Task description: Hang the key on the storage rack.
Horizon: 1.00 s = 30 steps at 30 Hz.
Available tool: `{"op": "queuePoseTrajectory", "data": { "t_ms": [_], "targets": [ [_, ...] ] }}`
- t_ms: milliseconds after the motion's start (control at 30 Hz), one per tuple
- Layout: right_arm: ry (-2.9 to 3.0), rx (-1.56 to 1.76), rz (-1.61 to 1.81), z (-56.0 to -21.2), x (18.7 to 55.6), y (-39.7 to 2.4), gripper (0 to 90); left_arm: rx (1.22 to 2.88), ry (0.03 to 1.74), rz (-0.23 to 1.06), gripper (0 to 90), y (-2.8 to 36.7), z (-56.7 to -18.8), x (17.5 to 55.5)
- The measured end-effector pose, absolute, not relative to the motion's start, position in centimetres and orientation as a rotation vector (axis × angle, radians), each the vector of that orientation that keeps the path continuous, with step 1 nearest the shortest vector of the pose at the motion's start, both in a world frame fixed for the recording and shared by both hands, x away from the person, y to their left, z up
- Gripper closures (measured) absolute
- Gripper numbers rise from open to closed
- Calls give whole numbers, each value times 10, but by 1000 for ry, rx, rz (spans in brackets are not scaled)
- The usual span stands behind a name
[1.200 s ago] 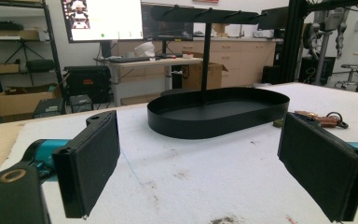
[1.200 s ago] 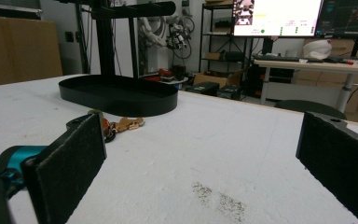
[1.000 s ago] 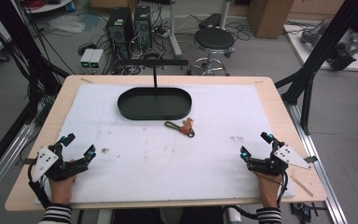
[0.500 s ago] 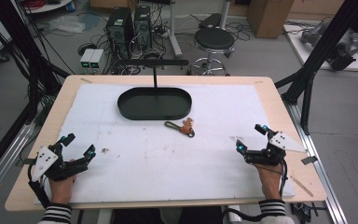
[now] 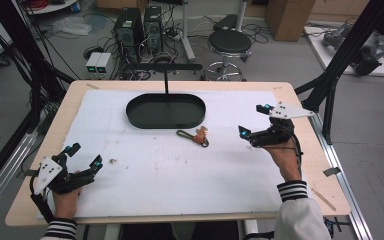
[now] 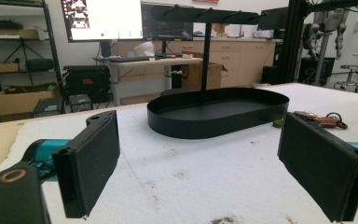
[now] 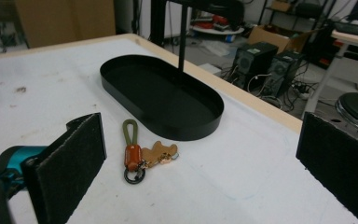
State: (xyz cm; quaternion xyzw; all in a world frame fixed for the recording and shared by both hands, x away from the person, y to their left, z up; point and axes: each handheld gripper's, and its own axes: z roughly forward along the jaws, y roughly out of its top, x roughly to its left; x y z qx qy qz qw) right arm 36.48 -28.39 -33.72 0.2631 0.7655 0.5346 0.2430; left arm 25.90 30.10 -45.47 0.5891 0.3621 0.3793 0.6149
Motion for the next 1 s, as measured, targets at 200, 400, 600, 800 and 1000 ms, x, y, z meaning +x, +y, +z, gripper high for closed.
{"op": "queuePoseTrajectory", "data": {
  "t_ms": [200,400,600,800,1000],
  "targets": [
    [2197,657,1388,-326,380,-257,4,1356,834,876,133,301,-455,259],
    [2318,587,1303,-322,397,-230,4,1357,834,876,133,301,-455,259],
    [2443,568,1262,-324,415,-207,4,1357,834,876,133,301,-455,259],
    [2545,524,1187,-334,428,-185,4,1357,834,875,133,301,-455,259],
    [2641,476,1067,-337,435,-164,5,1357,834,876,133,301,-455,259]
  ]
}}
